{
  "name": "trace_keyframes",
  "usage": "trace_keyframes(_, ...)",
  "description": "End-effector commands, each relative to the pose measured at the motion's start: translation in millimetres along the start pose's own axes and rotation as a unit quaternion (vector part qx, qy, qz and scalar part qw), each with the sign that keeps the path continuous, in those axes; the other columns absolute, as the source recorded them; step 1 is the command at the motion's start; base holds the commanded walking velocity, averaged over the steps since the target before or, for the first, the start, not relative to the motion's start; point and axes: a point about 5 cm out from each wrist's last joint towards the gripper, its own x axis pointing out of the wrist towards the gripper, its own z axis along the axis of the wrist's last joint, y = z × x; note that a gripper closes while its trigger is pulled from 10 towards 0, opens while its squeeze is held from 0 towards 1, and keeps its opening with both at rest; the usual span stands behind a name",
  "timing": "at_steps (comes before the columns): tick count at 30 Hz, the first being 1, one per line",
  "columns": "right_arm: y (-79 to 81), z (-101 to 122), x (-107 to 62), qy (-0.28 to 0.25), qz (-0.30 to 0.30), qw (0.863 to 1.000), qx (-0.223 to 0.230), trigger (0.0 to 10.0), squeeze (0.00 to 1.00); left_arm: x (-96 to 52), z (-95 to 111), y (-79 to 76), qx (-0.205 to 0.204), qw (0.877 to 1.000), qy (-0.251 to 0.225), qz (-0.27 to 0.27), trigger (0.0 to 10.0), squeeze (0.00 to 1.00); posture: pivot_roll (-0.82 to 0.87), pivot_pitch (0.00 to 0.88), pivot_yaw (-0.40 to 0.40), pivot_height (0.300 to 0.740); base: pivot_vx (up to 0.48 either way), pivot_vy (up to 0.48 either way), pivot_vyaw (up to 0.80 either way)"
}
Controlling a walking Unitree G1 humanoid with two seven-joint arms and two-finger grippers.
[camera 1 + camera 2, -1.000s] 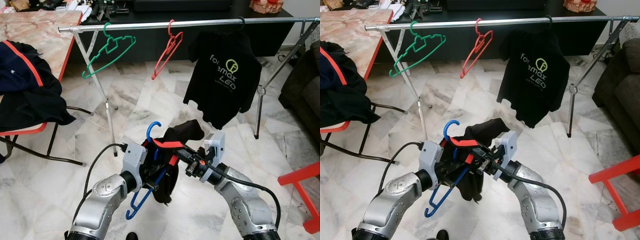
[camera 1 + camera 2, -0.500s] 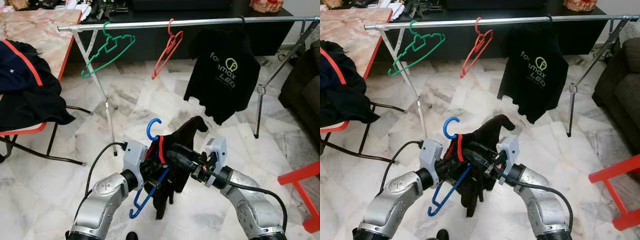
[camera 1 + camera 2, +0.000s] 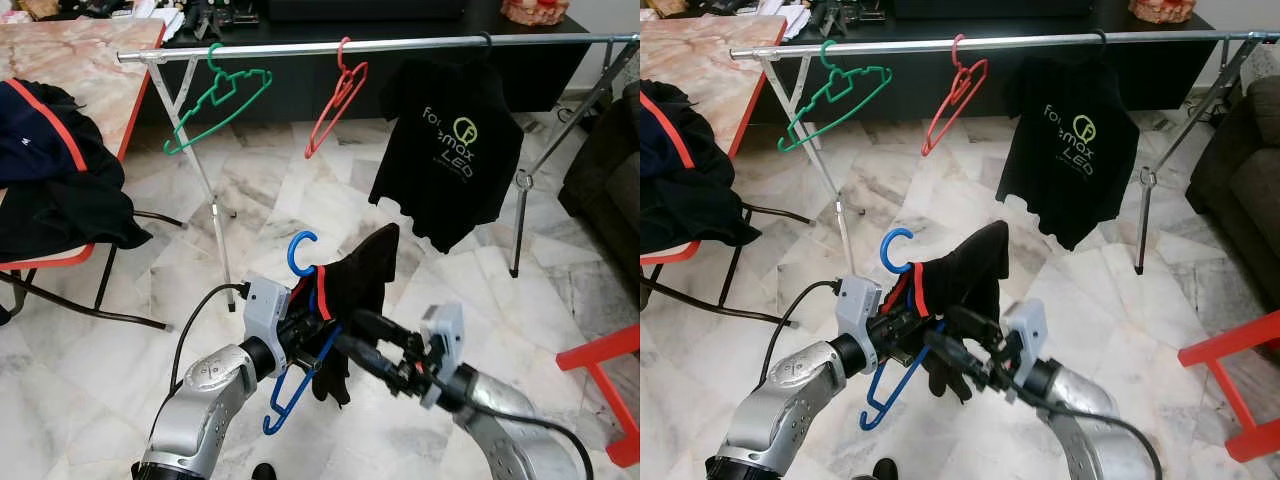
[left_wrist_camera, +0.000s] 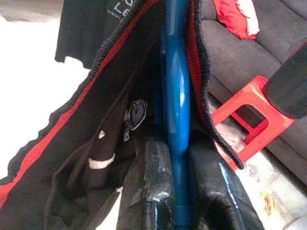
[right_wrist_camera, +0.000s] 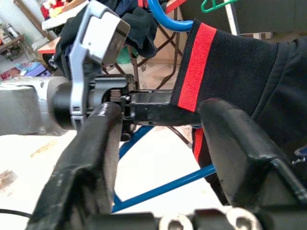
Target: Hang hanger
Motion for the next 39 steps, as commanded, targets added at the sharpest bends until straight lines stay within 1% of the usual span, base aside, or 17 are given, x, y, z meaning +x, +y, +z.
trace_keyframes(1, 0.7, 15, -5.7, -0.029, -0.022, 0.999, -0.011, 10.0, 1.00, 1.4, 9, -5.5, 0.006, 1.000, -0.024, -0.015, 10.0, 0.00, 0.01, 0.233, -0.040, 0.740, 0.000, 0.000, 0.00)
trace_keyframes(3, -3.5, 20, -7.4, -0.037, -0.045, 0.998, -0.017, 10.0, 1.00, 0.8, 8, -5.2, 0.007, 1.000, -0.022, -0.016, 10.0, 0.00, 0.01, 0.233, -0.040, 0.740, 0.000, 0.000, 0.00)
trace_keyframes(5, -29.8, 35, -11.9, -0.045, -0.161, 0.984, -0.060, 10.0, 1.00, -2.0, 6, -0.6, 0.019, 1.000, -0.013, -0.012, 10.0, 0.00, -0.01, 0.232, -0.042, 0.740, 0.000, 0.000, 0.00)
trace_keyframes(6, -48.1, 49, -19.0, -0.065, -0.240, 0.966, -0.075, 10.0, 0.20, -4.2, 5, 2.4, 0.021, 1.000, -0.011, -0.010, 10.0, 0.00, -0.01, 0.231, -0.042, 0.740, 0.000, 0.000, 0.00)
trace_keyframes(7, -55.4, 58, -23.0, -0.082, -0.266, 0.958, -0.075, 10.0, 0.00, -5.3, 5, 4.0, 0.022, 1.000, -0.010, -0.010, 10.0, 0.00, -0.01, 0.229, -0.042, 0.740, 0.000, 0.000, 0.00)
trace_keyframes(13, -62.0, 102, -28.2, -0.147, -0.268, 0.947, -0.095, 10.0, 0.00, -10.3, 0, 6.4, 0.033, 0.999, 0.009, -0.026, 10.0, 0.00, -0.03, 0.231, -0.051, 0.740, 0.000, 0.000, 0.00)
trace_keyframes(15, -52.7, 114, -20.6, -0.083, -0.174, 0.965, -0.177, 10.0, 0.00, -14.8, -8, 1.9, 0.042, 0.997, 0.032, -0.059, 10.0, 0.00, -0.05, 0.228, -0.056, 0.740, 0.000, 0.000, 0.00)
trace_keyframes(17, -51.8, 115, -20.2, -0.055, -0.146, 0.967, -0.199, 10.0, 0.00, -15.8, -9, 1.0, 0.045, 0.996, 0.036, -0.068, 10.0, 0.00, -0.05, 0.226, -0.059, 0.740, 0.000, 0.000, 0.00)
trace_keyframes(19, -57.2, 118, -20.3, -0.026, -0.140, 0.963, -0.229, 10.0, 0.00, -17.5, -12, 0.2, 0.048, 0.994, 0.050, -0.083, 10.0, 0.00, -0.05, 0.222, -0.066, 0.740, 0.000, 0.000, 0.00)
trace_keyframes(20, -70.2, 129, -20.8, -0.011, -0.166, 0.955, -0.244, 10.0, 0.00, -20.0, -17, -0.8, 0.058, 0.990, 0.074, -0.105, 10.0, 0.00, -0.07, 0.221, -0.068, 0.740, 0.000, 0.000, 0.00)
trace_keyframes(23, -75.2, 140, -20.6, 0.001, -0.147, 0.958, -0.246, 10.0, 0.00, -20.4, -20, -2.4, 0.058, 0.988, 0.084, -0.119, 10.0, 0.00, -0.08, 0.217, -0.073, 0.740, 0.000, 0.000, 0.00)
trace_keyframes(25, -71.6, 131, -24.3, 0.093, -0.062, 0.951, -0.288, 10.0, 0.00, -20.0, -23, -6.4, 0.072, 0.984, 0.091, -0.138, 10.0, 0.00, -0.08, 0.211, -0.080, 0.740, 0.000, 0.000, 0.00)
trace_keyframes(29, -65.8, 123, -30.3, 0.145, 0.019, 0.949, -0.279, 10.0, 0.00, -20.8, -27, -8.9, 0.085, 0.979, 0.101, -0.156, 10.0, 0.00, -0.08, 0.205, -0.083, 0.740, 0.000, 0.000, 0.00)
trace_keyframes(31, -61.2, 108, -45.7, 0.235, 0.118, 0.925, -0.276, 10.0, 0.00, -24.6, -31, -9.0, 0.087, 0.972, 0.128, -0.177, 10.0, 0.00, -0.08, 0.208, -0.091, 0.740, 0.000, 0.000, 0.00)
trace_keyframes(35, -73.5, 104, -47.7, 0.256, 0.117, 0.926, -0.252, 10.0, 0.00, -28.2, -31, -8.3, 0.104, 0.964, 0.143, -0.197, 10.0, 0.00, -0.08, 0.205, -0.099, 0.740, 0.000, 0.000, 0.00)
trace_keyframes(37, -80.7, 97, -54.9, 0.296, 0.129, 0.915, -0.242, 10.0, 0.00, -26.4, -29, -7.8, 0.119, 0.961, 0.147, -0.203, 10.0, 0.00, -0.07, 0.208, -0.101, 0.740, 0.000, 0.000, 0.00)
trace_keyframes(39, -81.2, 94, -54.6, 0.295, 0.135, 0.917, -0.234, 10.0, 0.00, -25.2, -28, -8.9, 0.127, 0.957, 0.150, -0.212, 10.0, 0.00, -0.06, 0.209, -0.102, 0.740, 0.000, 0.000, 0.00)
